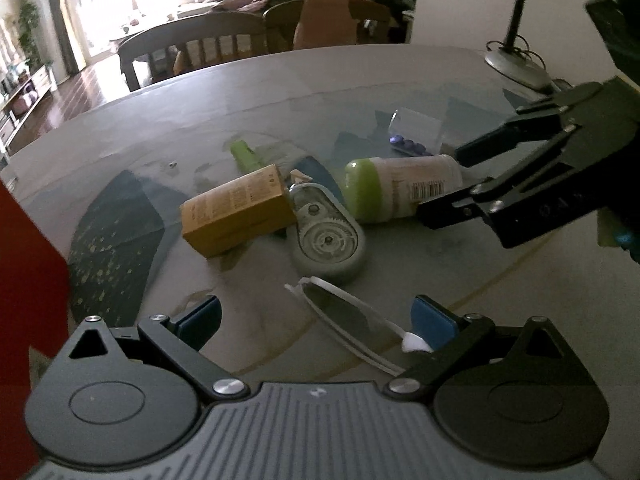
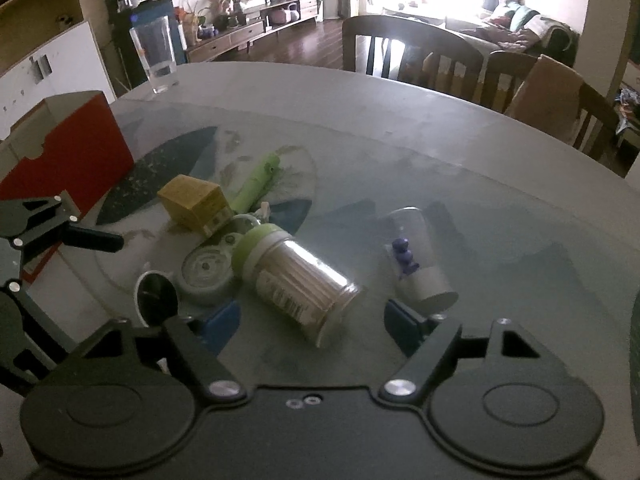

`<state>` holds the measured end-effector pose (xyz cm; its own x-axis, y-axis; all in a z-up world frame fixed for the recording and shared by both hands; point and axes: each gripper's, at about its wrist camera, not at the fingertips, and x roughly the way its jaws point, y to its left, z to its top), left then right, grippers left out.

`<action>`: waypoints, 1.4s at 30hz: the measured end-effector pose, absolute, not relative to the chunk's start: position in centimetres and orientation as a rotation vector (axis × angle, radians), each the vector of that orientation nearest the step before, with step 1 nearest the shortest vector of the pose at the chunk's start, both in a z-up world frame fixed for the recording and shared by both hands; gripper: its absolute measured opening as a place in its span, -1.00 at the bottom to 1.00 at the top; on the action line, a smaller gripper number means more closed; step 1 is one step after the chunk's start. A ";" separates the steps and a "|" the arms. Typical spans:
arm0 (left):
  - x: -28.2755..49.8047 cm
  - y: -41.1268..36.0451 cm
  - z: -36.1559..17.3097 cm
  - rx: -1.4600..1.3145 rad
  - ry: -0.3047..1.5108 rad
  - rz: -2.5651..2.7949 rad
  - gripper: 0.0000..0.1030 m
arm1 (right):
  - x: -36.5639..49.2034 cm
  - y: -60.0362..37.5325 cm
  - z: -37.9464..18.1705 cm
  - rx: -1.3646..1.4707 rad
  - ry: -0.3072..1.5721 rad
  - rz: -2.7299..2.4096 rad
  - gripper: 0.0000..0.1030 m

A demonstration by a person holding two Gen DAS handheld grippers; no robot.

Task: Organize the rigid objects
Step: 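Grasp the white sunglasses with the left tool while the right tool grasps the green-lidded toothpick jar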

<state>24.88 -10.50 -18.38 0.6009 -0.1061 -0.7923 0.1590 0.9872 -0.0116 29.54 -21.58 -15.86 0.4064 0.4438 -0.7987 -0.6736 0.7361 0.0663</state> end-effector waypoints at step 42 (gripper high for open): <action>23.3 -9.4 -18.3 0.011 0.892 -0.106 -0.39 | 25.3 -23.7 -16.7 -0.172 0.969 0.641 -0.04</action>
<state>23.29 -9.41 -18.27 0.6231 -0.0877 -0.7772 0.0972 0.9947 -0.0344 25.31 -23.66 -16.68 0.3989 0.4291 -0.8104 -0.5777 0.8039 0.1412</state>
